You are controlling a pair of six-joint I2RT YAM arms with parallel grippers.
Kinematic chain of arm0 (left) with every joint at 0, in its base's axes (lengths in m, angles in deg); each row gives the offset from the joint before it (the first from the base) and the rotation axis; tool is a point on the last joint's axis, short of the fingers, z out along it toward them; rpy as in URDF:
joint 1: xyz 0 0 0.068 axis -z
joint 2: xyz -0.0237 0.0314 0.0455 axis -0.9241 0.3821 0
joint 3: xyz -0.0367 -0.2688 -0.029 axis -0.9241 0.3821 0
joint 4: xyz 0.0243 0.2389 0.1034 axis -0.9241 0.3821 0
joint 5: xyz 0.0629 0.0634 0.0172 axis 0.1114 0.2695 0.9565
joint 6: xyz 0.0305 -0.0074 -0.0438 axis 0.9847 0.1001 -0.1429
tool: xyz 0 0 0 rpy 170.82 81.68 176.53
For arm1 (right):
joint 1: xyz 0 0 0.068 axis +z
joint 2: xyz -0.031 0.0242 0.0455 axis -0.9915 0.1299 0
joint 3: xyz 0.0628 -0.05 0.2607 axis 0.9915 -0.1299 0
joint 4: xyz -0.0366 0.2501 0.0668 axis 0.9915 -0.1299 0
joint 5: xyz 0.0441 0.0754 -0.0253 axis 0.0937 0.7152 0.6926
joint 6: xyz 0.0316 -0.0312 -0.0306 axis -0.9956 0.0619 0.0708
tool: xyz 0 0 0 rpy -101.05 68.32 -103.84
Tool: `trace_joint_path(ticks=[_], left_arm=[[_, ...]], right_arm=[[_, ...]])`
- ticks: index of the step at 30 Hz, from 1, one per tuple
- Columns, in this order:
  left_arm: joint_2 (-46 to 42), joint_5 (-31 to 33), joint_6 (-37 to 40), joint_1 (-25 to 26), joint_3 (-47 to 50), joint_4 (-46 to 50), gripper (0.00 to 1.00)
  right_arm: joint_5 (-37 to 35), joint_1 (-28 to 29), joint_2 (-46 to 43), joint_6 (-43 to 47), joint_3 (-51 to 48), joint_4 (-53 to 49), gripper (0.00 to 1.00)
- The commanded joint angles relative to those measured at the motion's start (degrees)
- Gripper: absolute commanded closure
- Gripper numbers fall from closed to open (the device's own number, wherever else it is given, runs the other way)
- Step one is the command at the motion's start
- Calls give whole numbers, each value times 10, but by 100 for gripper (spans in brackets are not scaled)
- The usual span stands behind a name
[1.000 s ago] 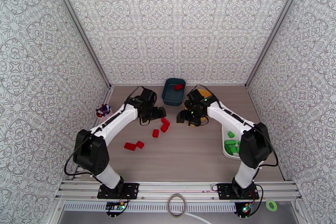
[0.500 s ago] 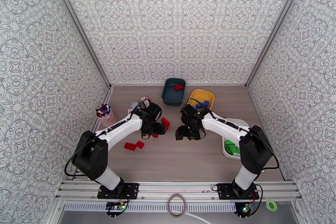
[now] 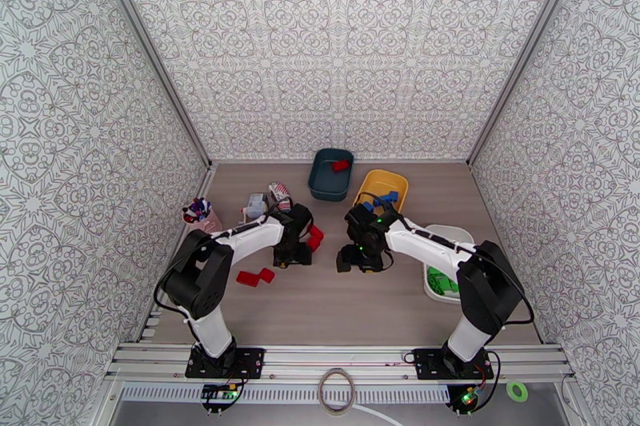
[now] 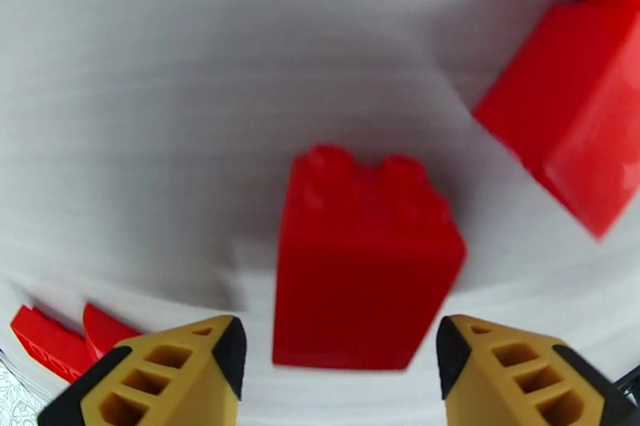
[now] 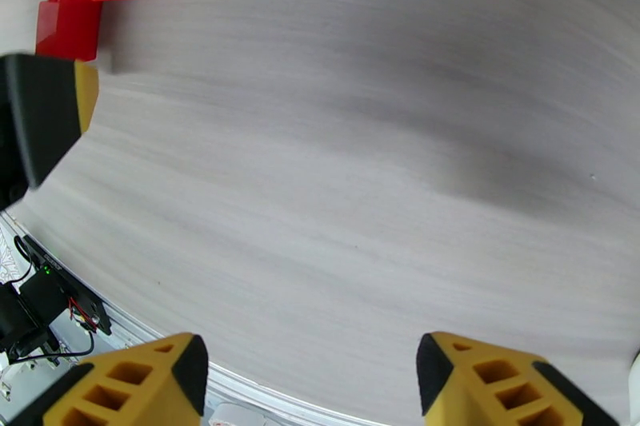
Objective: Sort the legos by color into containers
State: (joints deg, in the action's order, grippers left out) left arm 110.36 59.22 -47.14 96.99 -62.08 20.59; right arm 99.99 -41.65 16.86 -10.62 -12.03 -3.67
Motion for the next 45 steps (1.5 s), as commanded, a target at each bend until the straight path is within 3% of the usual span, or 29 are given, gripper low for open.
trace_joint_path(ticks=[1,11,19,29,34,38,45], left_arm=[[16,11,21,-6,-31,3,35],[32,14,27,-11,-60,12,44],[31,16,26,-14,-59,16,57],[-28,-5,10,-30,-51,24,65],[-69,-63,0,-57,-52,5,66],[-84,-162,-13,-80,-62,-43,66],[-33,-258,-69,-97,-134,-128,66]], right_arm=[[-2,5,-11,-10,-5,8,27],[-1,5,0,-7,9,5,27],[2,5,10,-4,22,3,28],[-3,4,41,16,96,-25,29],[27,-13,69,21,158,-29,28],[104,-48,87,6,193,17,28],[196,-123,107,-43,237,91,27]])
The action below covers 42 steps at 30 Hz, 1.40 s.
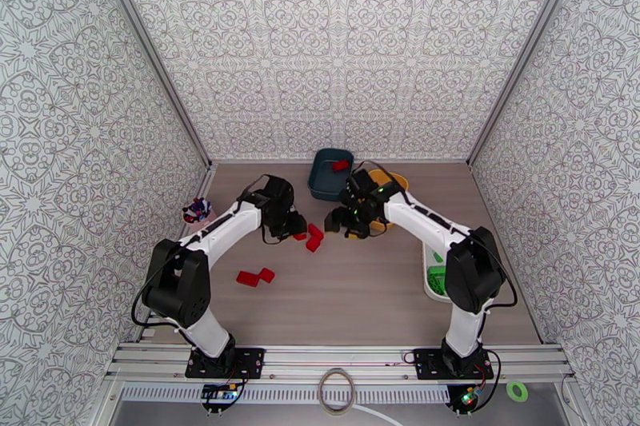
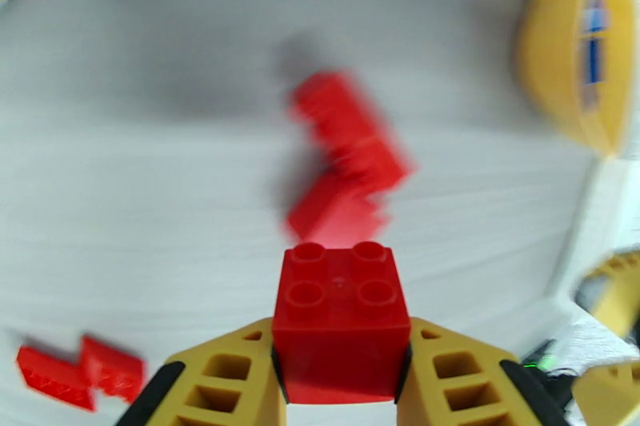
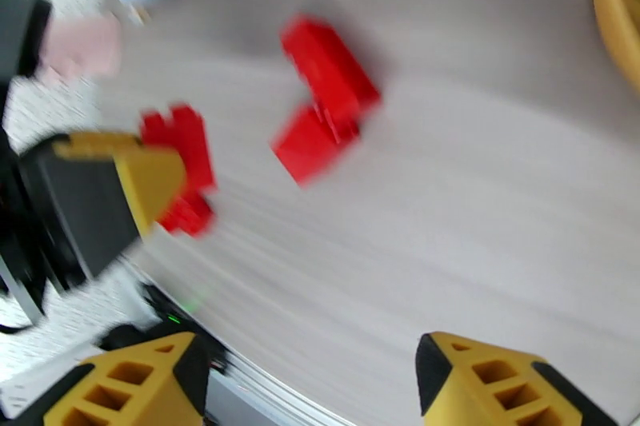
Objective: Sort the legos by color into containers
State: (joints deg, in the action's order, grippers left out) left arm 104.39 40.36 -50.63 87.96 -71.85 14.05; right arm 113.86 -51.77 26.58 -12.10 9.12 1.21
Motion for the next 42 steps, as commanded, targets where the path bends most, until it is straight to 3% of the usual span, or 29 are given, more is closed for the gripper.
trace_joint_path(ticks=[1,7,13,18,21,26,30,42], left_arm=[[41,-81,-47,-10,-51,-78,66],[136,-128,-139,-33,-138,-169,66],[252,-135,-188,-44,-287,-177,65],[330,-135,-209,-51,-394,-169,47],[343,-137,-218,-55,-410,-177,37],[312,-120,-196,-57,-386,-159,35],[241,-93,-158,-51,-315,-150,31],[57,54,64,12,-108,33,26]], right_arm=[[64,-34,12,-35,31,46,27],[64,-80,15,-38,55,35,27],[56,-98,9,-33,53,19,27],[47,-104,5,-29,51,9,27],[35,-105,9,-17,63,-15,27],[13,-105,11,7,72,-46,27],[7,-104,8,18,61,-55,26],[-34,-57,-45,41,-35,-62,26]])
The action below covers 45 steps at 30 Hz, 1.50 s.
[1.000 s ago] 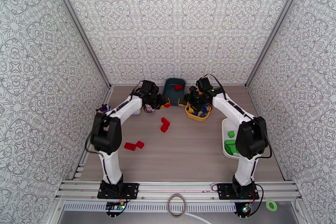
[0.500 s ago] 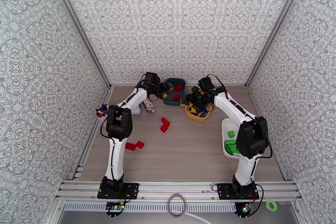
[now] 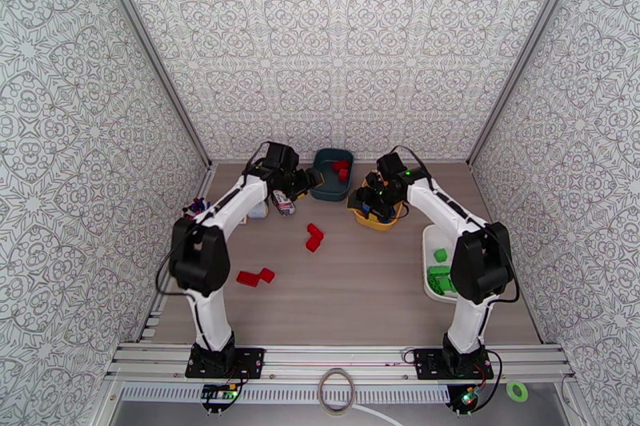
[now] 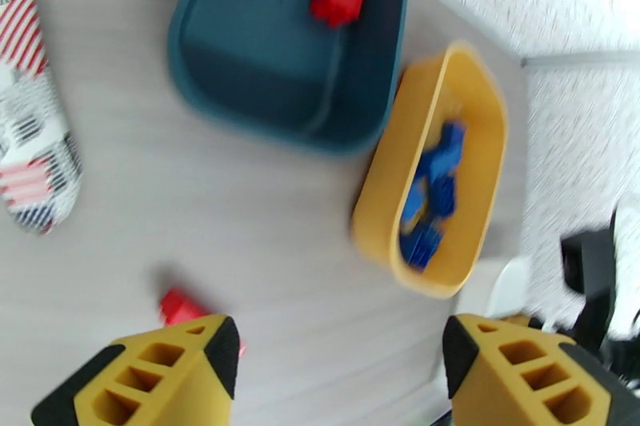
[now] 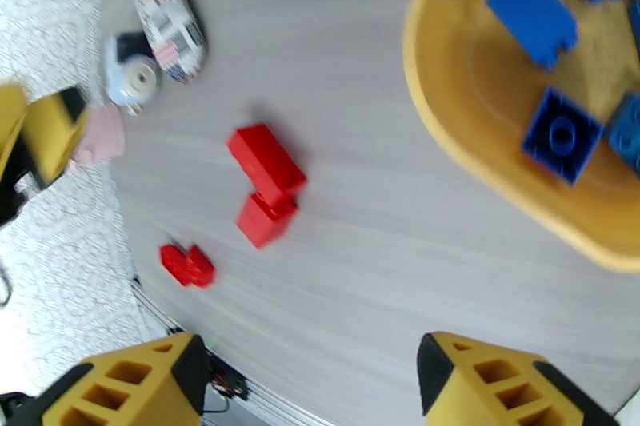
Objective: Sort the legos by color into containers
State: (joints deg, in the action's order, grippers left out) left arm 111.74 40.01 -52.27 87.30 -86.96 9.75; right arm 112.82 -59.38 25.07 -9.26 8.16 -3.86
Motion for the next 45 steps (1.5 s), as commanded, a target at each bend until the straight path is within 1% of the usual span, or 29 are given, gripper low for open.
trace_joint_path(ticks=[1,2,5,9,13,18,26,28,30,32,36,39,45], left_arm=[[-25,69,92,25,63,87,25],[-31,87,100,33,78,94,25],[-42,110,122,56,123,103,24],[-26,135,150,91,144,114,23],[12,154,168,113,135,123,23],[65,163,185,114,97,136,26],[123,177,200,96,28,164,32],[133,180,202,95,17,172,36],[142,182,203,95,11,177,43],[142,180,202,95,13,178,48],[129,182,200,102,26,174,49],[122,185,195,105,34,175,57],[99,182,177,110,55,170,63]], right_arm=[[-29,27,-37,12,-40,-8,26],[-34,32,-43,11,-52,-5,26],[-48,54,-65,5,-96,8,24],[-59,80,-92,-13,-164,34,23],[-70,98,-118,-27,-228,50,23],[-81,100,-155,-37,-282,58,23],[-93,100,-178,-45,-288,50,22],[-93,100,-175,-45,-285,48,23],[-95,100,-172,-42,-280,44,23],[-96,100,-169,-40,-274,43,23],[-93,100,-158,-36,-264,43,23],[-87,100,-149,-37,-259,48,23],[-83,100,-138,-35,-243,51,23]])
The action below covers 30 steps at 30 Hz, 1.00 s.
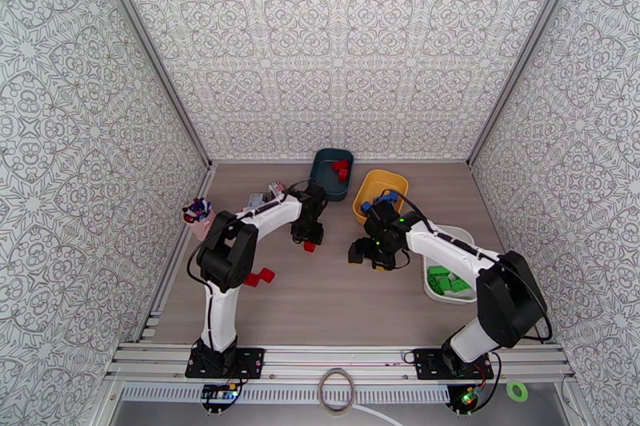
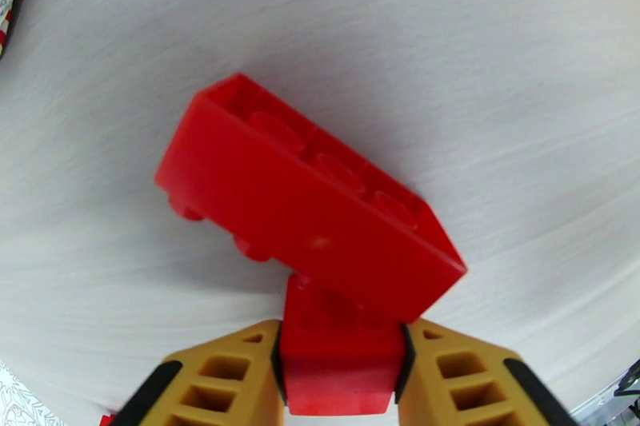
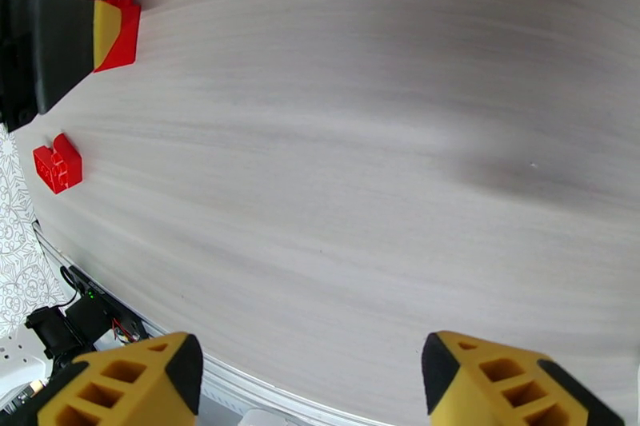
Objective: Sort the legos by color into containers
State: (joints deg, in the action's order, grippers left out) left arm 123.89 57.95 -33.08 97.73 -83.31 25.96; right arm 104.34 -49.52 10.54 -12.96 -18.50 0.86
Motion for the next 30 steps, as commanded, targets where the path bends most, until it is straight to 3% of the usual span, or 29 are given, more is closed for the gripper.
trace_joint_path(ticks=[1,12,17,23,30], left_arm=[[-27,1,-18,6,23,6,64],[-95,-40,-67,1,43,-7,69],[-108,-78,-98,-24,20,-21,70],[-107,-166,-155,-72,-14,-84,70],[-57,-295,-281,-149,-25,-238,71]], right_arm=[[2,1,8,3,24,4,23],[5,0,14,4,44,5,23],[31,-11,28,-3,69,24,23],[65,-35,67,-6,135,27,23],[98,-68,99,-26,194,44,23]])
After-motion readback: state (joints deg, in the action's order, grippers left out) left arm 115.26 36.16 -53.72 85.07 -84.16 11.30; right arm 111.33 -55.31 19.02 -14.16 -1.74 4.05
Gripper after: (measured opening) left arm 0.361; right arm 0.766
